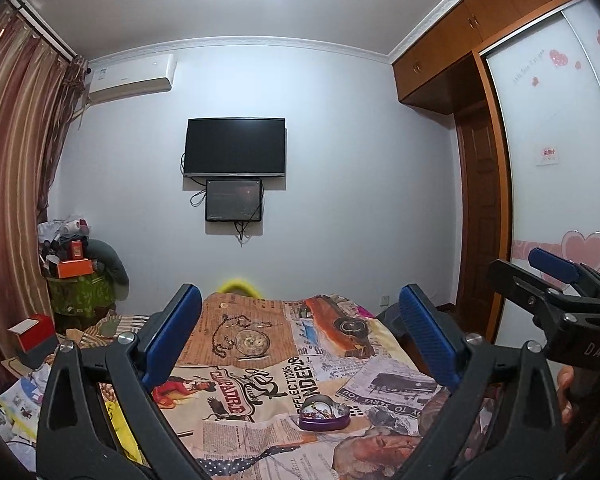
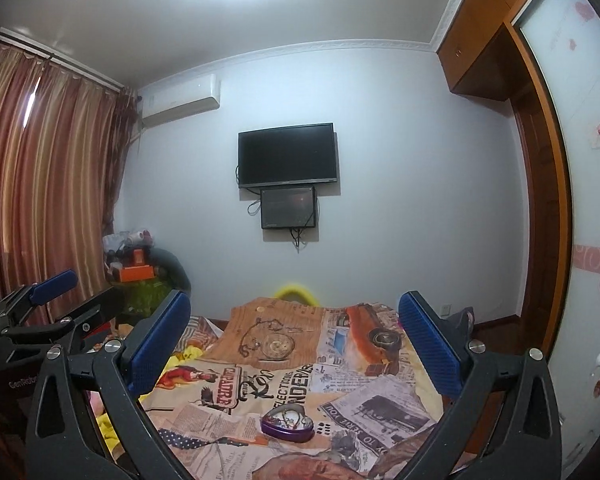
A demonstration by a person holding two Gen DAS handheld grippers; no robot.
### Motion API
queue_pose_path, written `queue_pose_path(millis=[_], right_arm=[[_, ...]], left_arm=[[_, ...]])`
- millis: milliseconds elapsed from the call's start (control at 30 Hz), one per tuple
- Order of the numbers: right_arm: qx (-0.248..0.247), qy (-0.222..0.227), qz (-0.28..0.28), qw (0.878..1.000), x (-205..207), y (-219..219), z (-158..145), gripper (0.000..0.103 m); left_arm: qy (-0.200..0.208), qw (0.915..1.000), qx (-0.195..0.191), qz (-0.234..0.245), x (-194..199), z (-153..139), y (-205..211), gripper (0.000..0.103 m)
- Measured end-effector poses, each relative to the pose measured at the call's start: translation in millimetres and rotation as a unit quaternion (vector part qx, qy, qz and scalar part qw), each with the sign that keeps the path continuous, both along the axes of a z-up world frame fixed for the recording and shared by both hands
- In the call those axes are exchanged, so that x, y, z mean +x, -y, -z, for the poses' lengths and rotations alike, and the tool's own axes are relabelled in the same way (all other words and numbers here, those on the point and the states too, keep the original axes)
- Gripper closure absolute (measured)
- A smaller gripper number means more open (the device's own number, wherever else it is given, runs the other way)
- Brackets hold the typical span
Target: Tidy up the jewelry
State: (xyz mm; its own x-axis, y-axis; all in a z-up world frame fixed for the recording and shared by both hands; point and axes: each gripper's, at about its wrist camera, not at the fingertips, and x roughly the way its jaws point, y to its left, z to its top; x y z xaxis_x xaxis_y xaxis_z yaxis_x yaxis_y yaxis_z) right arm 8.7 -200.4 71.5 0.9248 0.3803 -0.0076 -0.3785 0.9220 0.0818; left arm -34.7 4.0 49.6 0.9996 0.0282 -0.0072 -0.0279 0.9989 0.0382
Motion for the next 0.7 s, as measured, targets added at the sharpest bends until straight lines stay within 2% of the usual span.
queue_pose_path(millis=[700], right_arm=[[0.002, -0.018, -0.004, 1.0, 3, 6, 5, 0.0]], left_arm=[[-0.015, 0.9998, -0.001, 0.01, 9, 6, 6, 0.003]])
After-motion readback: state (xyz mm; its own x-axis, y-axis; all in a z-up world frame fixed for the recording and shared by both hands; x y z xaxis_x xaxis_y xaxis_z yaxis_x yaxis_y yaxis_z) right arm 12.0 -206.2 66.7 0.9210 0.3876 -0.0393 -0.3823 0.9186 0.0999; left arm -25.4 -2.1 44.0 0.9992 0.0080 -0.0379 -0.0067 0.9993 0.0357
